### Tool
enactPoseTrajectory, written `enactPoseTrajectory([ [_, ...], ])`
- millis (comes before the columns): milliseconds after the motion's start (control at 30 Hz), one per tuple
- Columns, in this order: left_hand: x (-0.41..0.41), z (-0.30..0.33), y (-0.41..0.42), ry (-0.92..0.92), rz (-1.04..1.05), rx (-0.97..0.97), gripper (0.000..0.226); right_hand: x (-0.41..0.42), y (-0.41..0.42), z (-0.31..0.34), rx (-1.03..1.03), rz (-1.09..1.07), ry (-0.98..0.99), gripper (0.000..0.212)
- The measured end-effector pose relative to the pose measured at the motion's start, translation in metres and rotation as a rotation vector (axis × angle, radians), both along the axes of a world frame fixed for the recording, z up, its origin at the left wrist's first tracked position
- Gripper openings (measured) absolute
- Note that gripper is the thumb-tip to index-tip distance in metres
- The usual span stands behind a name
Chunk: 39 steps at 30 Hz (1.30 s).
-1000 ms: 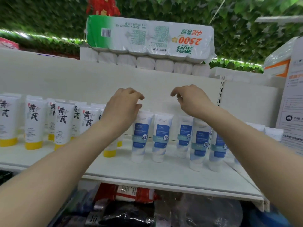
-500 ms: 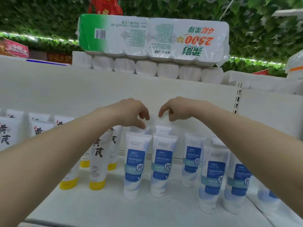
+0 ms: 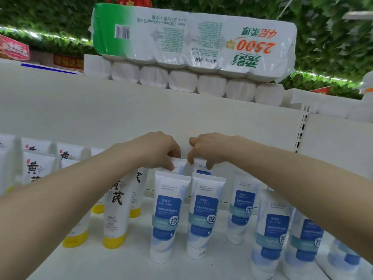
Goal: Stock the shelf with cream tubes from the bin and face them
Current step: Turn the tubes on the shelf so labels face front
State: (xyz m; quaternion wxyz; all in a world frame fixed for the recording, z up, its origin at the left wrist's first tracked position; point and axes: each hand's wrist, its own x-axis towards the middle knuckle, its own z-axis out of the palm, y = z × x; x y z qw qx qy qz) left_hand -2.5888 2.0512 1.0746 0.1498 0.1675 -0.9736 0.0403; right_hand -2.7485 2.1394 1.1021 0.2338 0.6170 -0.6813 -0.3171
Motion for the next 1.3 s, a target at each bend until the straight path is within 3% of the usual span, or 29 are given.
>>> enactPoseTrajectory([
  [267,-0.001,-0.004,-0.002,0.028,0.008,-0.001,0.026,-0.008,0.003,0.0,-0.04,0.013,-0.041,0.04],
  [367,-0.001,-0.006,-0.002,0.04,0.007,0.004,0.025,-0.009,0.013,0.005,-0.082,-0.014,-0.218,0.026],
  [633,0.003,-0.006,0.003,0.048,0.007,0.025,0.027,0.001,0.046,0.017,-0.275,-0.058,-0.702,0.012],
  [967,0.009,-0.005,0.005,0.083,0.012,0.017,0.021,0.016,0.054,0.007,-0.324,-0.065,-0.709,0.013],
  [1100,0.012,-0.005,0.003,0.081,0.007,0.032,0.025,0.018,0.058,0.002,-0.316,-0.081,-0.701,0.023],
  [1300,0.043,0.017,0.016,0.324,-0.096,0.046,0.018,0.028,0.085,0.011,-0.478,0.058,-0.664,0.02],
])
